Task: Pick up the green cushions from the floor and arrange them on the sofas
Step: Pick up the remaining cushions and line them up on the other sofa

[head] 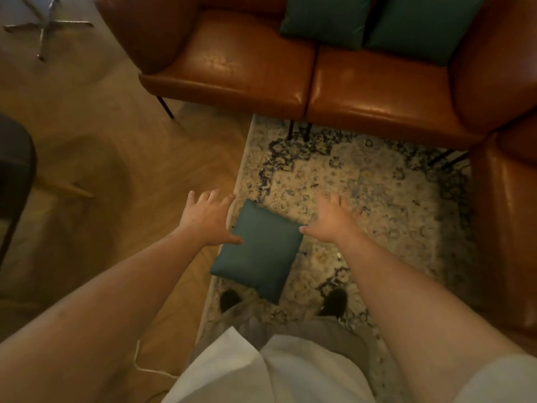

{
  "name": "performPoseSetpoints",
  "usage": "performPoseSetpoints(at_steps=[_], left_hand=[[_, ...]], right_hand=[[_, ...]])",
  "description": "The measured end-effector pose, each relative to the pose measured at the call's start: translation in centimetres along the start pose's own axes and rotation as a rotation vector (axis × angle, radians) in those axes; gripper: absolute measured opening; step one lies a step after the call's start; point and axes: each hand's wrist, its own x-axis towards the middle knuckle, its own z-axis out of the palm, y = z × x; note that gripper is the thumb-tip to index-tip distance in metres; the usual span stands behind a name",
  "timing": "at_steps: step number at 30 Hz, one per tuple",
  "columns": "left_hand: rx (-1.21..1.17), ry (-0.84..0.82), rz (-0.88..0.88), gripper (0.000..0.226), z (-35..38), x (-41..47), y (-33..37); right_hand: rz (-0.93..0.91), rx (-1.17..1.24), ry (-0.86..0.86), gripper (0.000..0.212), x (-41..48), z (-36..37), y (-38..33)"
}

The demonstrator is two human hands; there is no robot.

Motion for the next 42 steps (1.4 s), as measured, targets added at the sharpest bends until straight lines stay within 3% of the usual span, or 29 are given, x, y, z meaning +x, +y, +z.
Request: performPoseSetpoints(at_steps=[7, 14, 26, 31, 34, 38, 42], left_hand=[[-0.012, -0.079, 0.008, 0.130, 3.6, 1.3, -3.6], [-0.075, -0.182, -0.055, 0.130, 10.2, 7.3, -4.8], [-0.183, -0.264, -0.079, 0.133, 35.0, 27.1, -4.4], [-0.433, -0.238, -0.124, 0.133, 44.6, 33.1, -3.9], [-0.632, -0.209, -0.246, 0.140, 48.9, 35.8, -3.5], [-1.039, -0.248, -0.371, 0.141, 51.7, 38.1, -2.3], [-1.108, -0.298, -0.348, 0.139, 50.8, 37.6, -1.1]], right_hand=[[0.012, -0.011, -0.072, 0.119, 0.0, 5.2, -3.6], [0.021, 0.046, -0.236, 0.126, 6.4, 10.9, -3.2], [0.254, 0.284, -0.225, 0.139, 28.5, 33.4, 3.8], [0.300, 0.459, -0.228, 0.144, 33.5, 41.0, 6.0], [0.341, 0.564, -0.168, 0.146, 35.8, 44.7, 6.7], [0.331, 0.696, -0.103, 0.152, 37.7, 47.0, 7.2], [0.271, 0.738, -0.068, 0.152, 36.6, 46.2, 6.9]])
